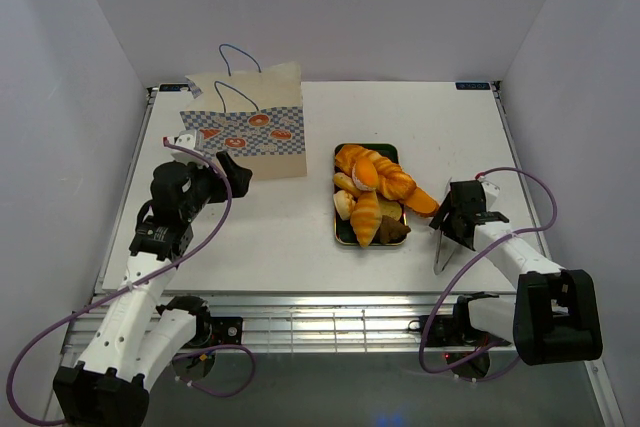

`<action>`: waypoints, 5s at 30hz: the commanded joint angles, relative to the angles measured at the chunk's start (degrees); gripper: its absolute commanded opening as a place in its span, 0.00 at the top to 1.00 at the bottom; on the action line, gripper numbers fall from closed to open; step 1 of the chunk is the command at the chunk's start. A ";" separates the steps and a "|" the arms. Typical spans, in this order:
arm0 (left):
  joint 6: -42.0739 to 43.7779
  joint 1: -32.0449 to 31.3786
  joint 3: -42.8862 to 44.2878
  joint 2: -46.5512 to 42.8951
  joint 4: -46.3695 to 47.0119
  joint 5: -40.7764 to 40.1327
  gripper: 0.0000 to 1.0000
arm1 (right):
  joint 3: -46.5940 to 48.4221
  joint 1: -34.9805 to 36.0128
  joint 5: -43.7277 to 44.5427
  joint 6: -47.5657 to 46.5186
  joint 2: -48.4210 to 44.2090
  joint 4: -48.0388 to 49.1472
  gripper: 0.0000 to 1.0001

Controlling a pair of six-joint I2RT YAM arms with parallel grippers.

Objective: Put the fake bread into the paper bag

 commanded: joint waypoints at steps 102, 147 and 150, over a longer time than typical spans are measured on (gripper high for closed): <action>0.56 -0.09 2.27 2.45 -2.05 -1.71 0.02 | 31.98 30.15 -10.41 -10.38 -5.85 -20.03 0.33; 0.56 -0.18 2.36 2.45 -2.23 -1.27 0.02 | 39.70 31.12 -7.07 -10.38 -5.41 -22.58 0.74; 0.56 -0.18 2.36 2.45 -2.23 -1.36 0.02 | 41.03 31.12 -6.98 -10.47 -5.41 -22.84 0.75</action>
